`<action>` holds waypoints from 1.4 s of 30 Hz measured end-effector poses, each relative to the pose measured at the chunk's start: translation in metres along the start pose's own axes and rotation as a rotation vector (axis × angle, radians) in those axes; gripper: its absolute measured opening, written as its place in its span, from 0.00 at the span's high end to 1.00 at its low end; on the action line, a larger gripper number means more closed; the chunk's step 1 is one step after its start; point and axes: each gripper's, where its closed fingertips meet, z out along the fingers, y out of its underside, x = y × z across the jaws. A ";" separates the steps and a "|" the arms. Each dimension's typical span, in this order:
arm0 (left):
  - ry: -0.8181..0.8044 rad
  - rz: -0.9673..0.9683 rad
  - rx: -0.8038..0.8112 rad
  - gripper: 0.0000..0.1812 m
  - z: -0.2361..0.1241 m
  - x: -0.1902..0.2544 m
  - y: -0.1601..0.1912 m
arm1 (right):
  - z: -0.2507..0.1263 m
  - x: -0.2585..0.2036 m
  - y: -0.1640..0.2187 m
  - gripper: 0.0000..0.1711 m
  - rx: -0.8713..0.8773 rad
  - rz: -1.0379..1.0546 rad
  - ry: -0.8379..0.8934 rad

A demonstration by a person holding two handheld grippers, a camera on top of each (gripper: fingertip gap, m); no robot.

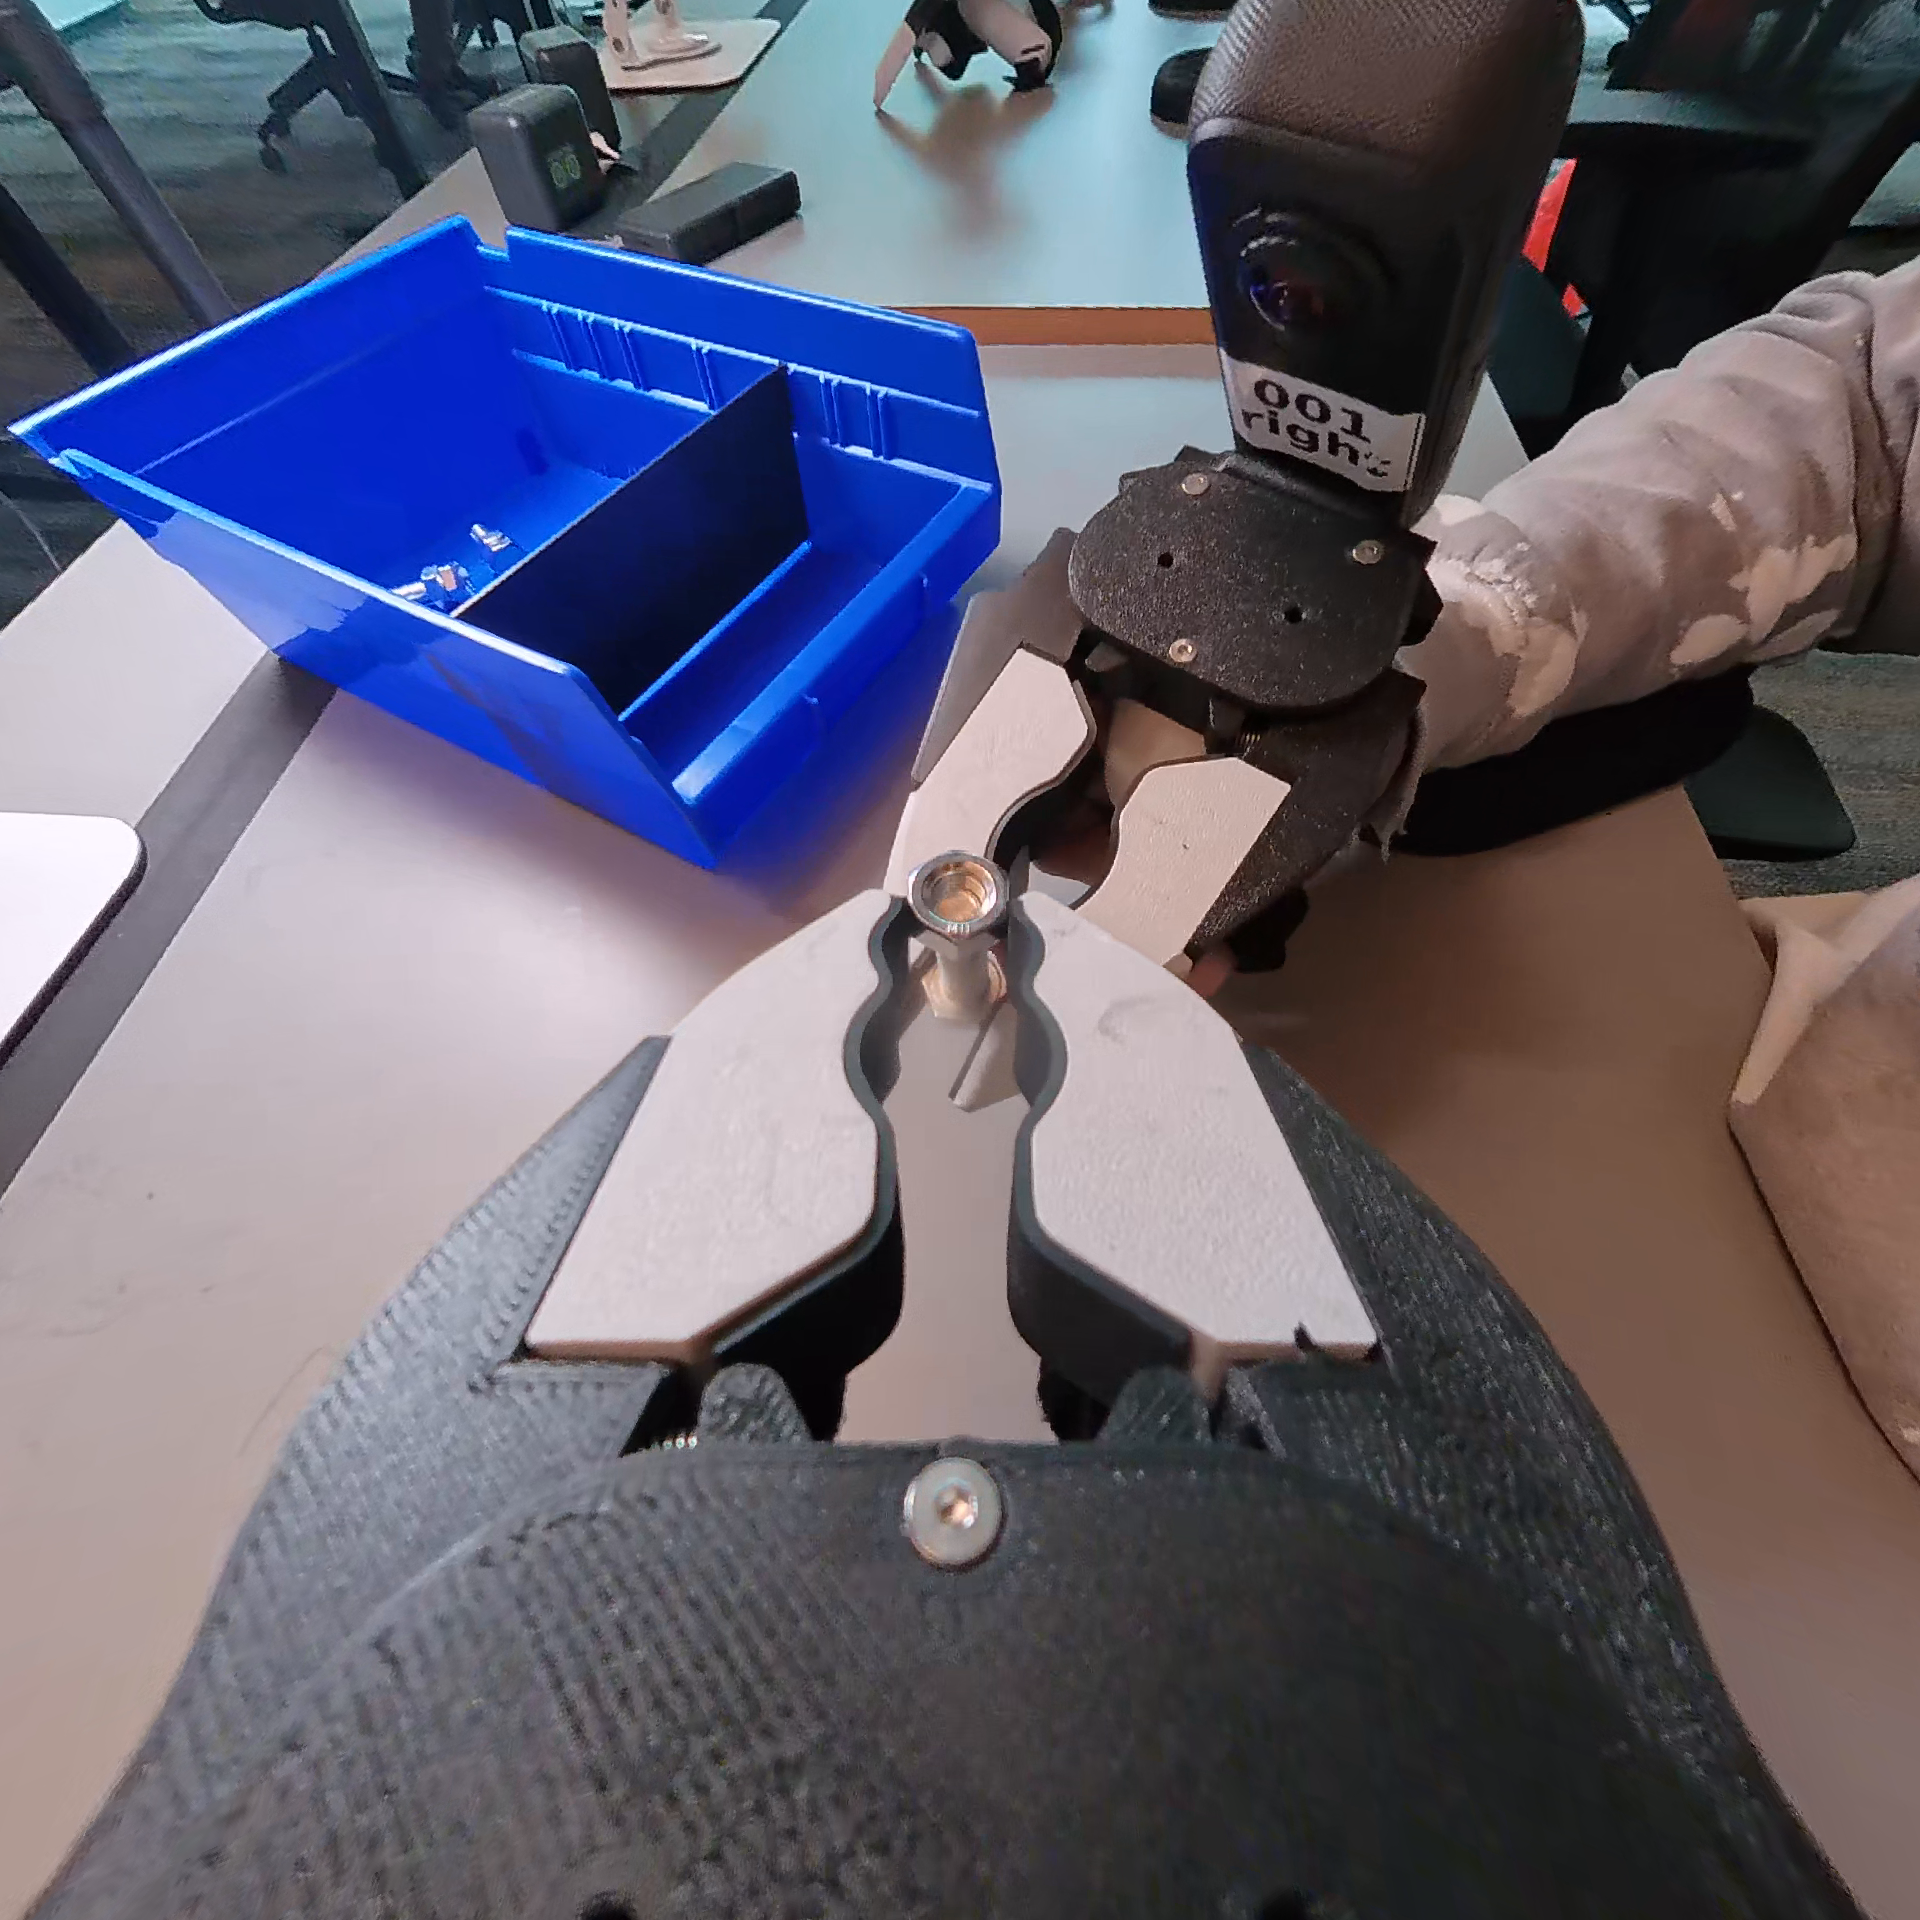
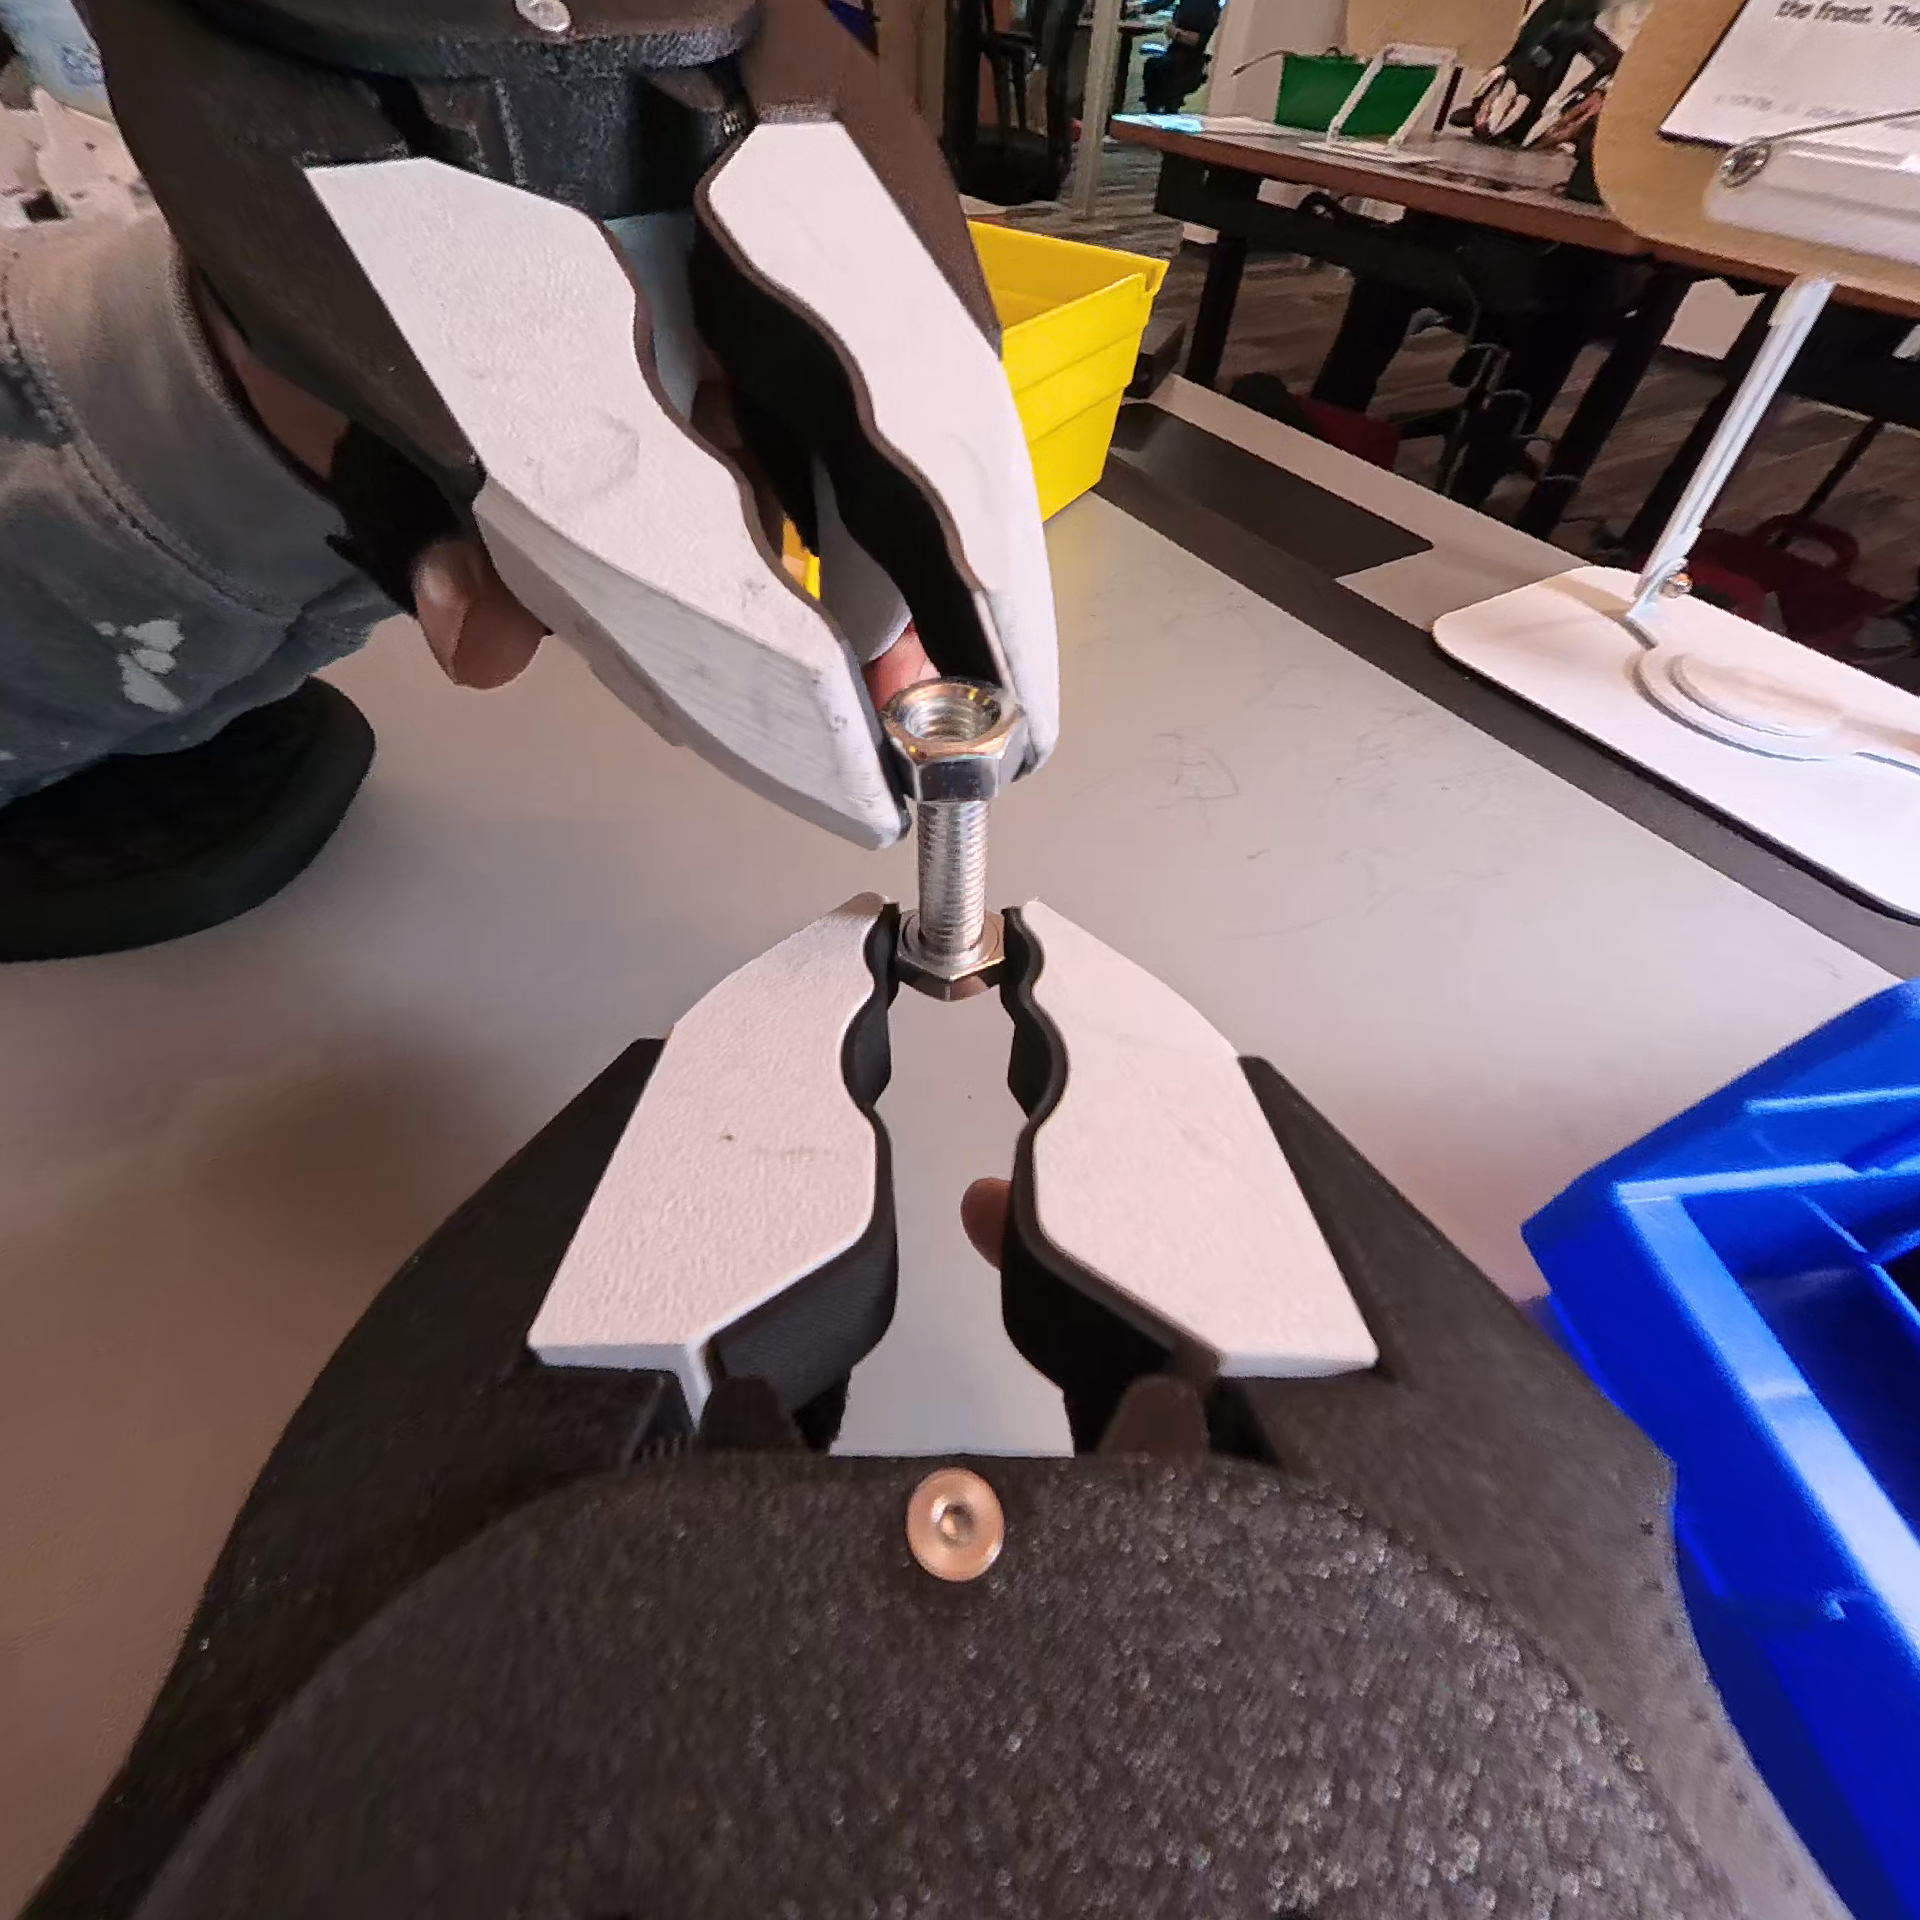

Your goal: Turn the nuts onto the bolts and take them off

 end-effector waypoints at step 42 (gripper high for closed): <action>0.271 0.106 -0.143 0.90 -0.021 0.040 0.023 | 0.002 -0.054 0.013 0.89 -0.074 -0.095 -0.327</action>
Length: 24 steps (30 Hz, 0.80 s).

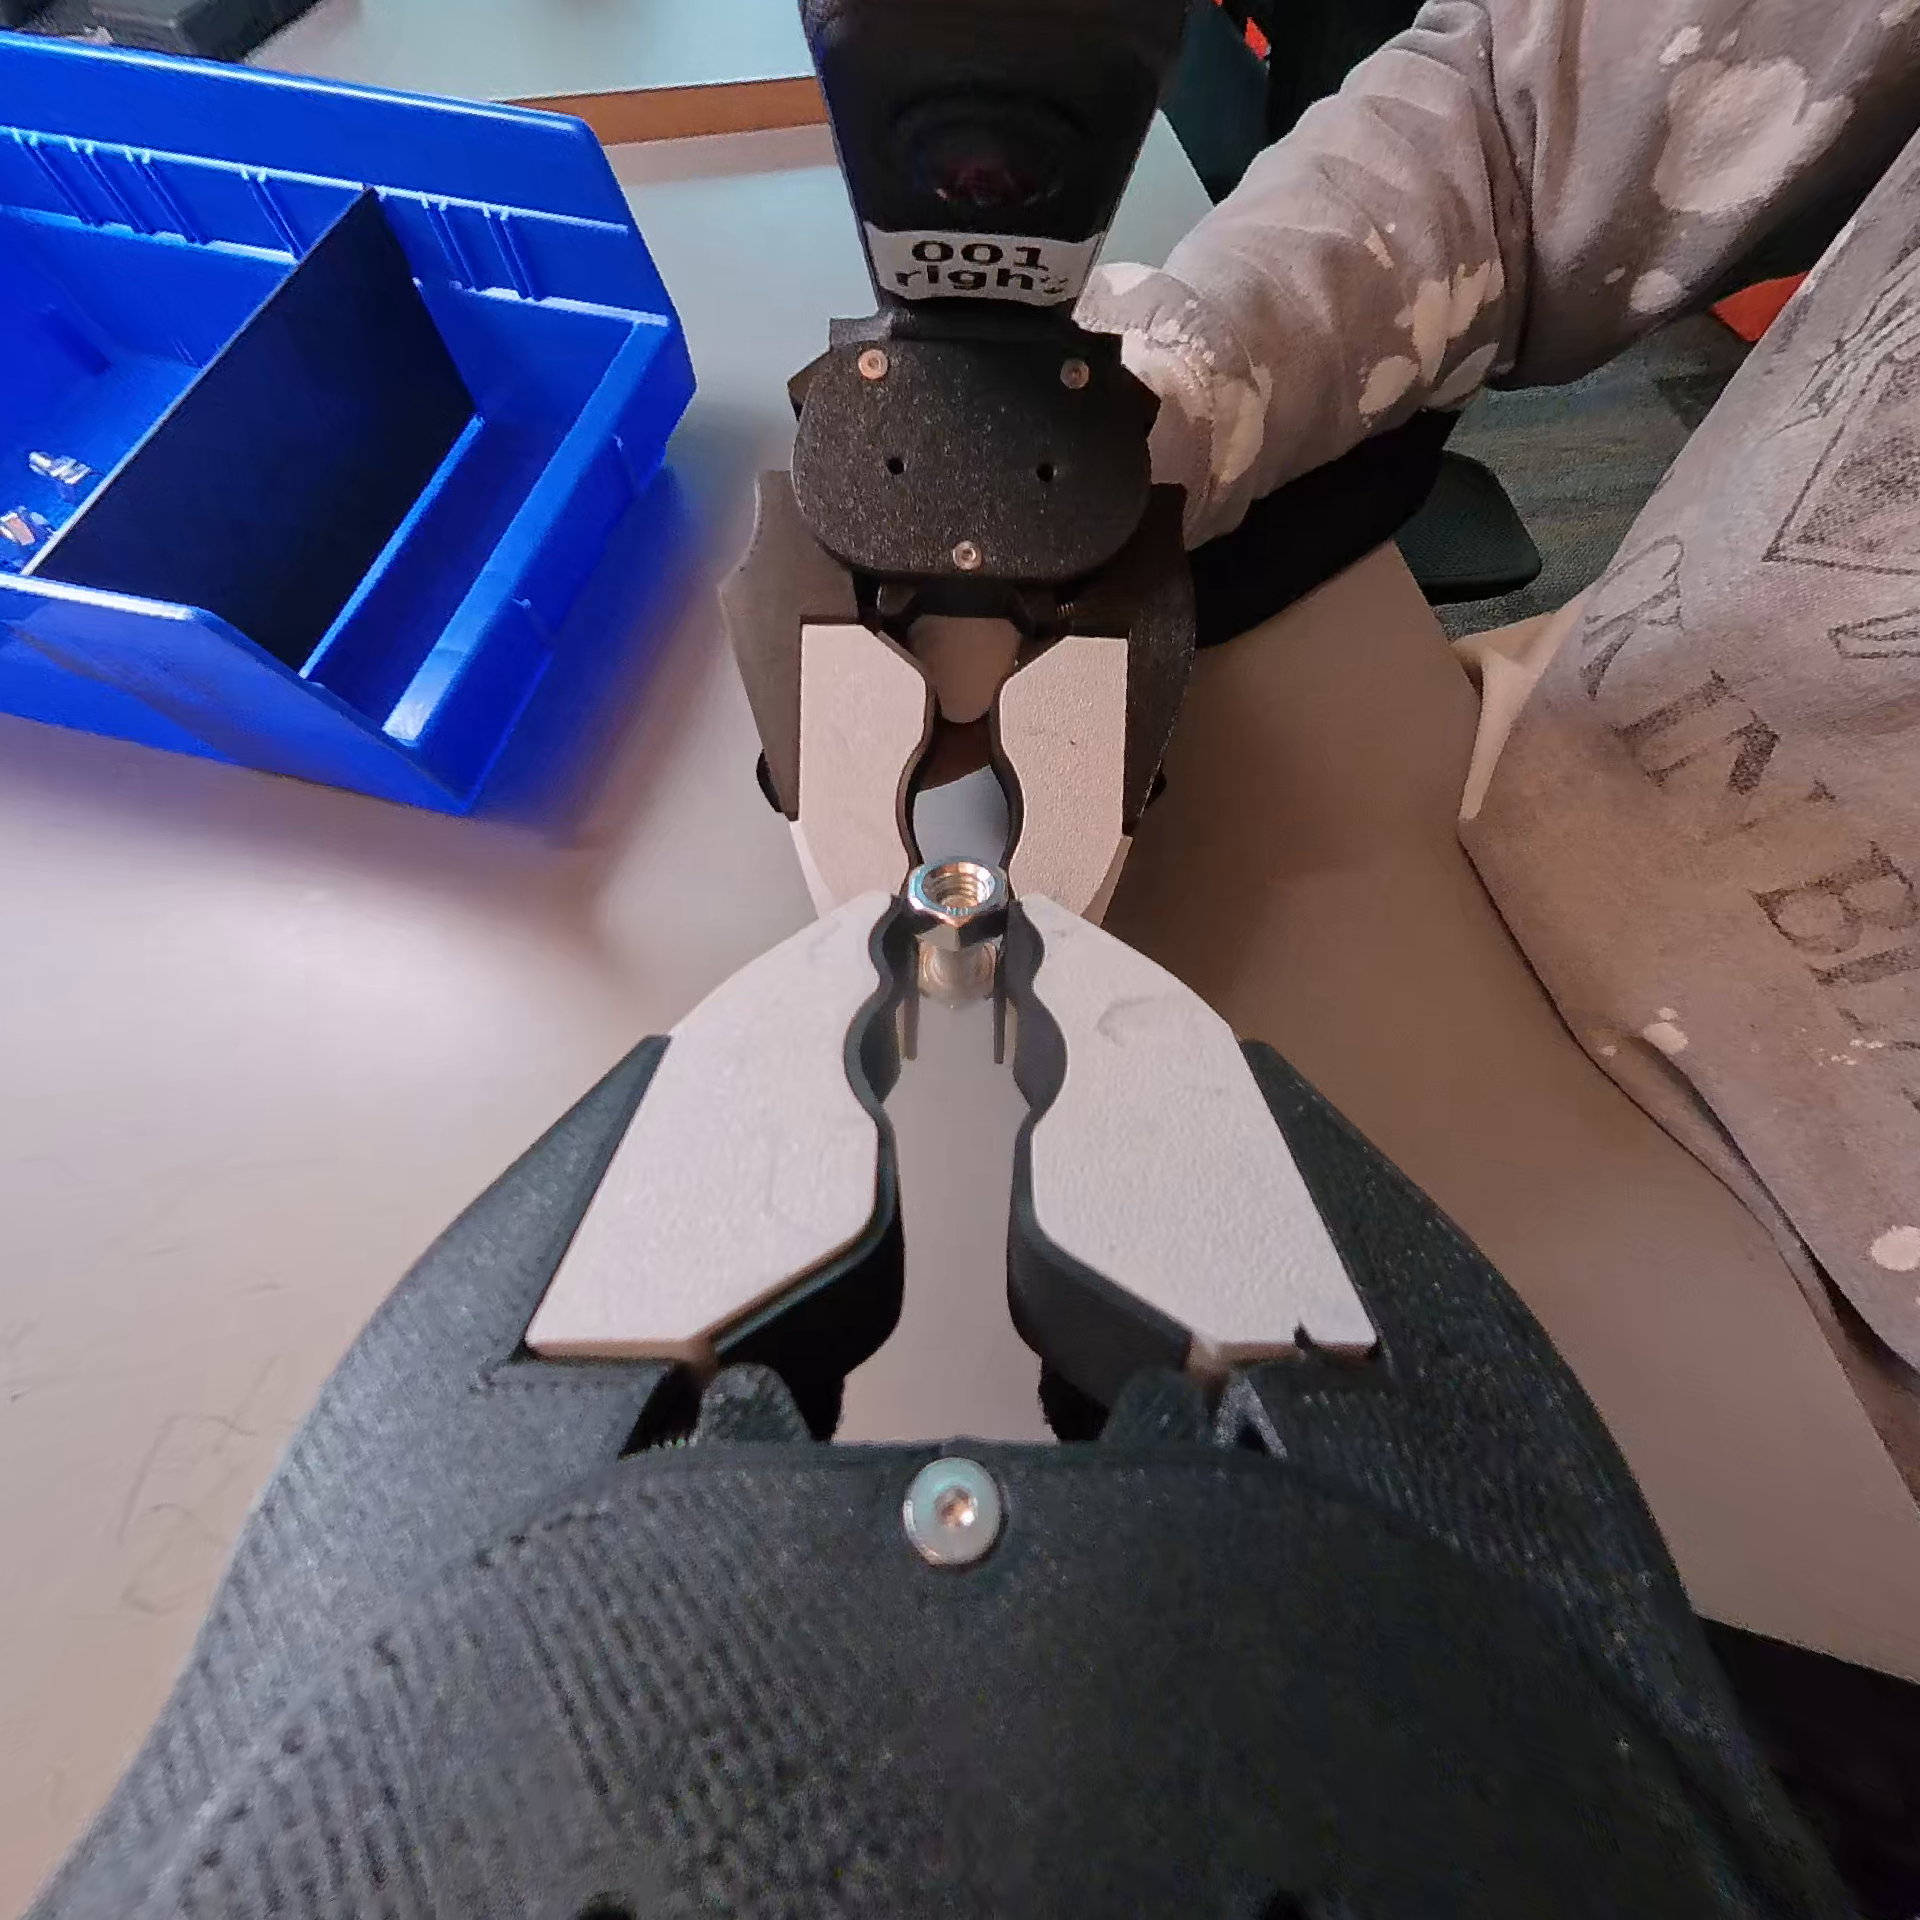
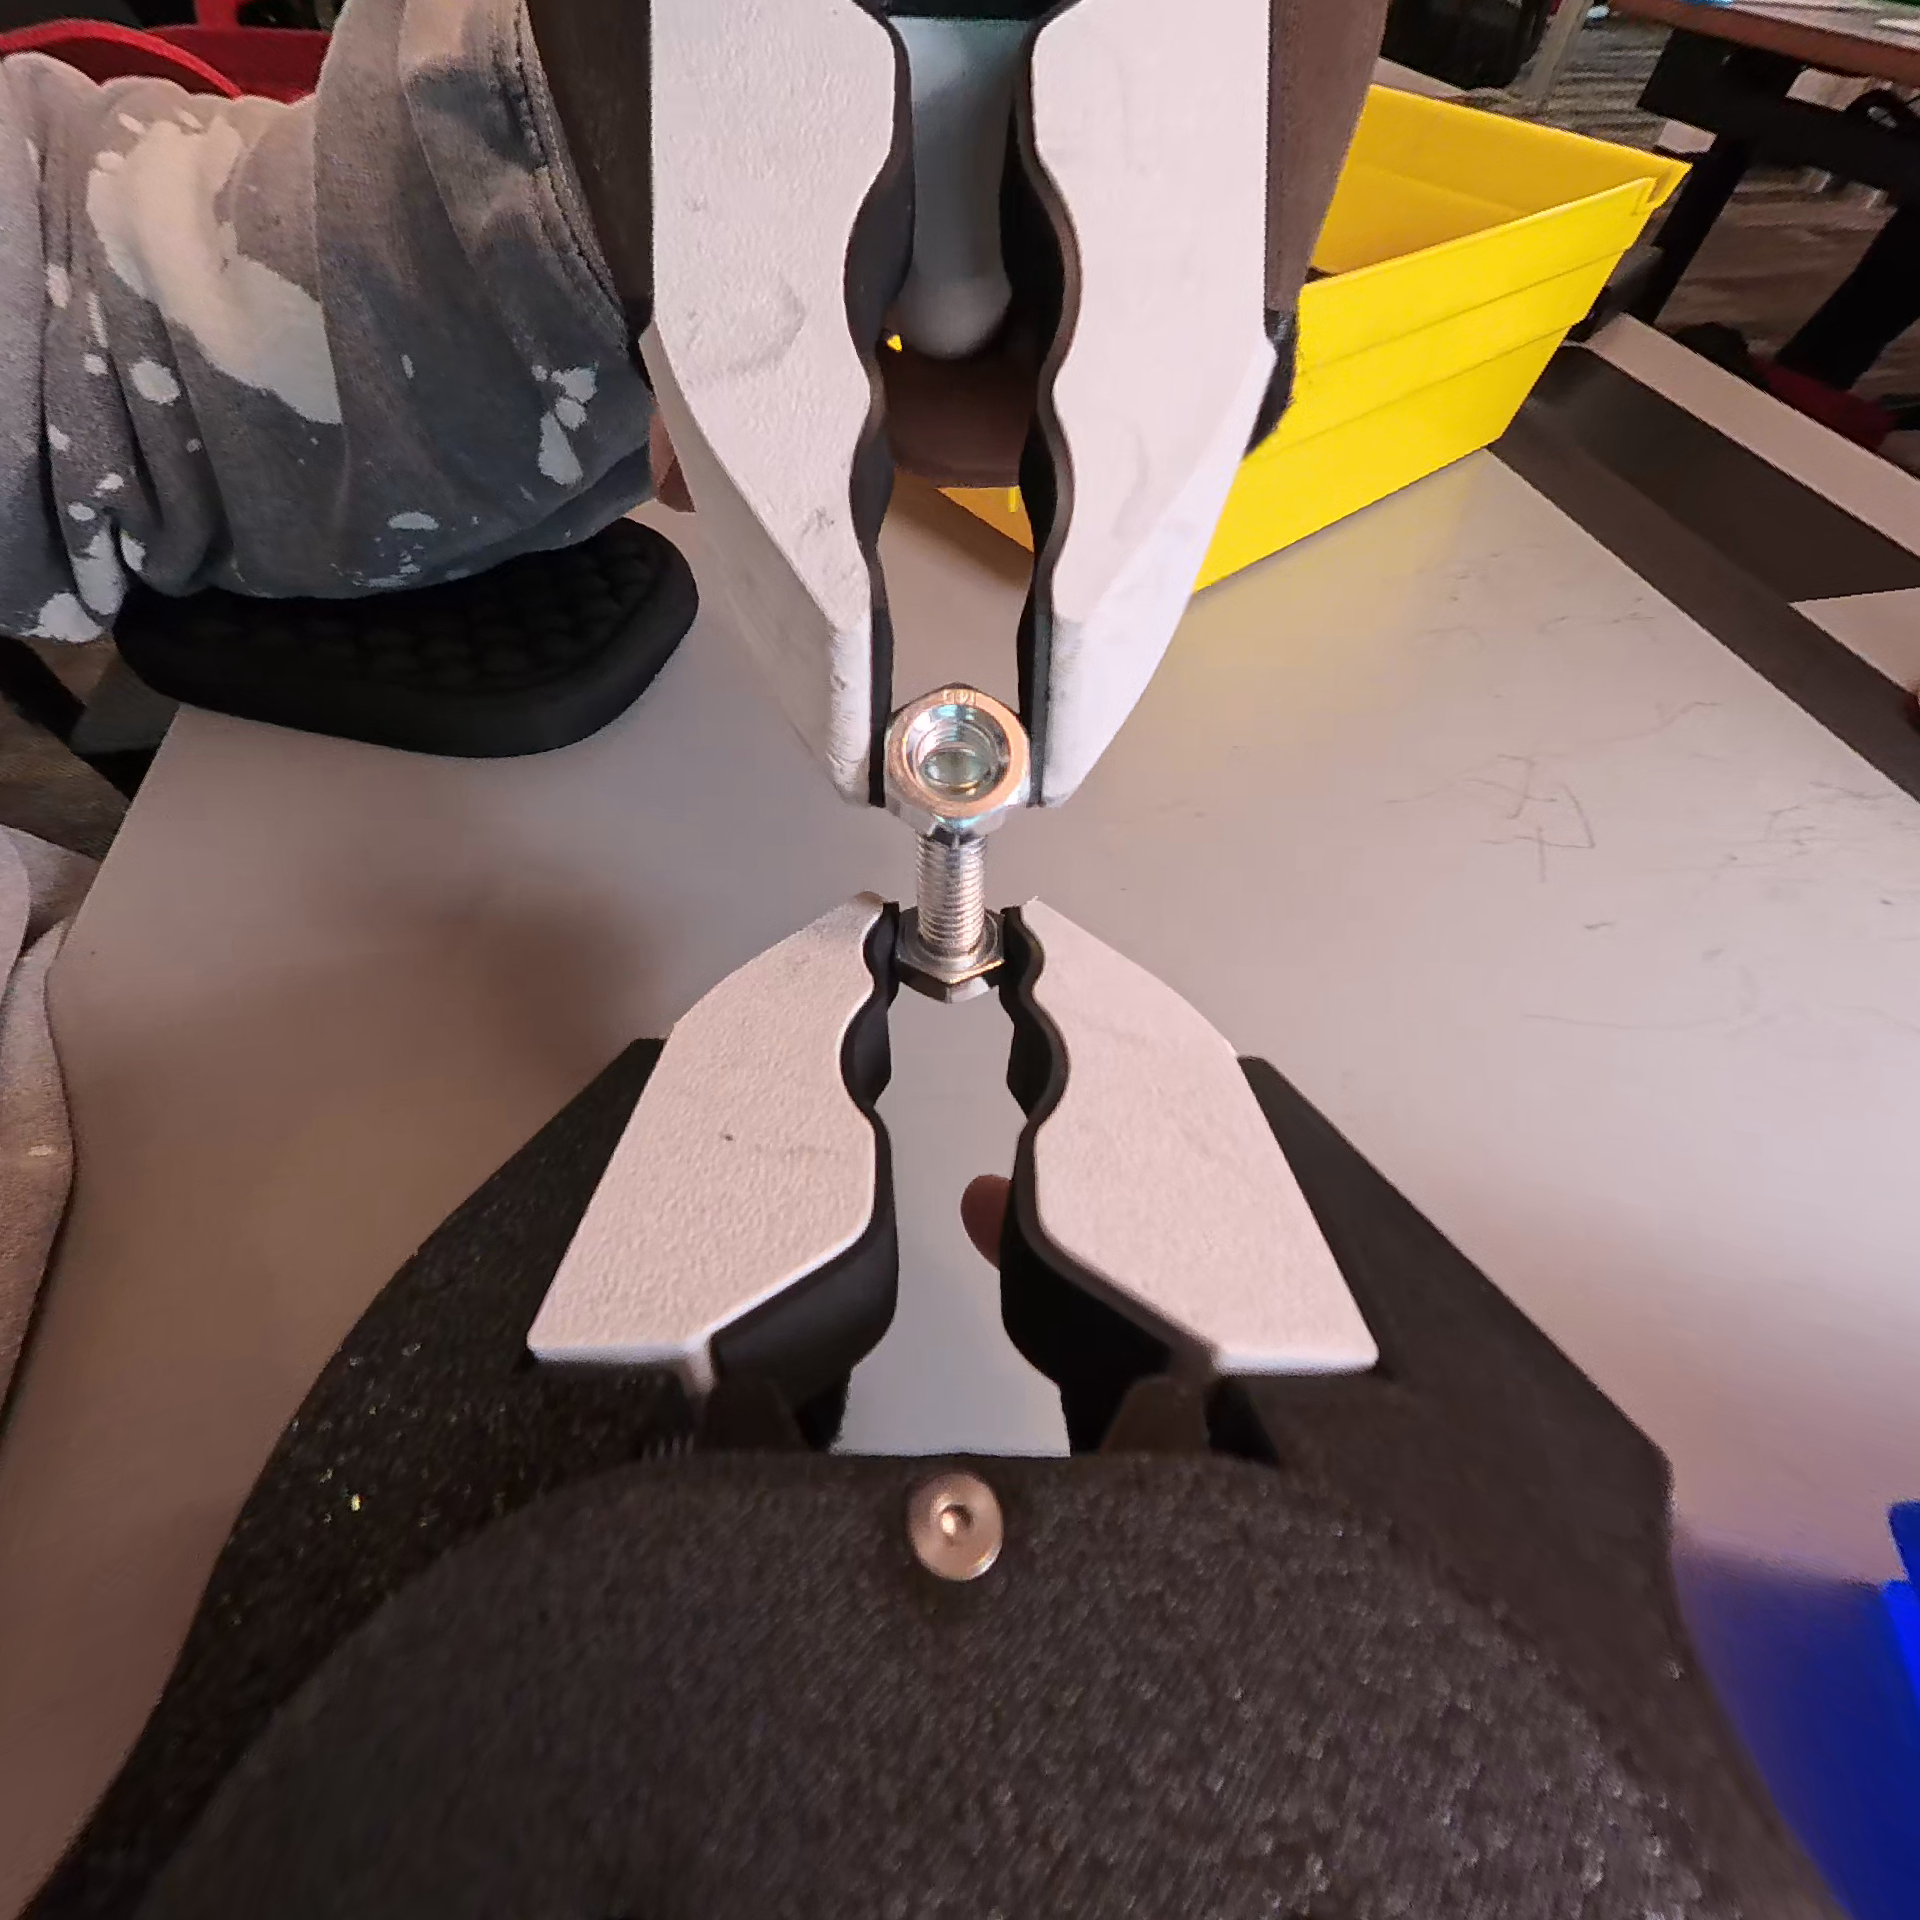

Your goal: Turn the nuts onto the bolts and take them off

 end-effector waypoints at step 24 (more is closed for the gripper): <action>-0.118 -0.052 0.318 0.90 0.001 -0.024 -0.022 | -0.016 0.027 -0.012 0.89 0.076 0.071 0.141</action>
